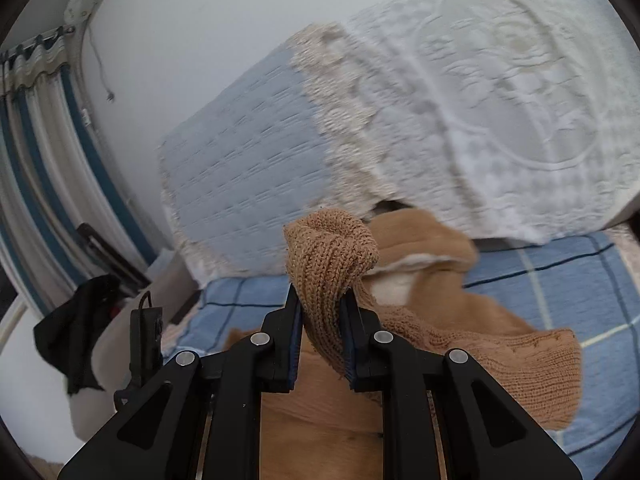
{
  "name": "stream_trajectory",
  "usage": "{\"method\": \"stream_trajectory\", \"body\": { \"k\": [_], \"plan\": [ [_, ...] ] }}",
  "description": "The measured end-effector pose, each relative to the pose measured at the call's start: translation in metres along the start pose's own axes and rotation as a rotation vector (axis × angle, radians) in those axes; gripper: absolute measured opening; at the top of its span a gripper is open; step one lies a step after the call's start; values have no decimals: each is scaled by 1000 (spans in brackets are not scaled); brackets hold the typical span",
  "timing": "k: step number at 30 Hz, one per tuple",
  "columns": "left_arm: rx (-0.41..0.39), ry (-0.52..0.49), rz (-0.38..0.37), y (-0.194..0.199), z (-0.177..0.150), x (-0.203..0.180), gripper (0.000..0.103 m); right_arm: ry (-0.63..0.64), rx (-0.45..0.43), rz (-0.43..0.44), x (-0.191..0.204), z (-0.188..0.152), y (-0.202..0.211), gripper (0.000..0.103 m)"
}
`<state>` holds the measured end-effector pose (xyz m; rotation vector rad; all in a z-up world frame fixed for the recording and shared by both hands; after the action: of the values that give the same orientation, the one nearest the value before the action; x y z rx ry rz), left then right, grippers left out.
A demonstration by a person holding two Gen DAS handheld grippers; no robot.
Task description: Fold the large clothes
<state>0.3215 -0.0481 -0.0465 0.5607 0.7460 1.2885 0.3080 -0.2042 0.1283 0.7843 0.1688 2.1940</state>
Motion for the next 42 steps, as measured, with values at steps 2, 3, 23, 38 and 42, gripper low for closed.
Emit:
{"method": "stream_trajectory", "body": {
  "k": [2,3,23,38,42],
  "plan": [
    [-14,11,1,7,0,10,101,1,19,16,11,-3,-16,18],
    [-18,15,4,9,0,14,101,-14,28,34,16,-6,-26,18],
    [-5,112,39,3,-9,86,101,-67,323,27,15,-112,-152,39],
    [54,-70,34,-19,6,17,101,47,242,-313,-61,-67,-43,48],
    [96,-121,40,-38,-1,-2,101,84,273,-402,-92,-82,-24,48]
  ]
}}
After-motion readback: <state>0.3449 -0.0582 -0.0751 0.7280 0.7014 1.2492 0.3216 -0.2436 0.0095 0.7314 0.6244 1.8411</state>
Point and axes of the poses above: each gripper's, at about its wrist camera, not at the fingertips, and y roughly against the way its jaws point, x to its left, z to its top, the point moved 9 cm from there along -y, roughly the way its jaws point, and after that the axes turned 11 degrees about z, right-handed, at the moved point
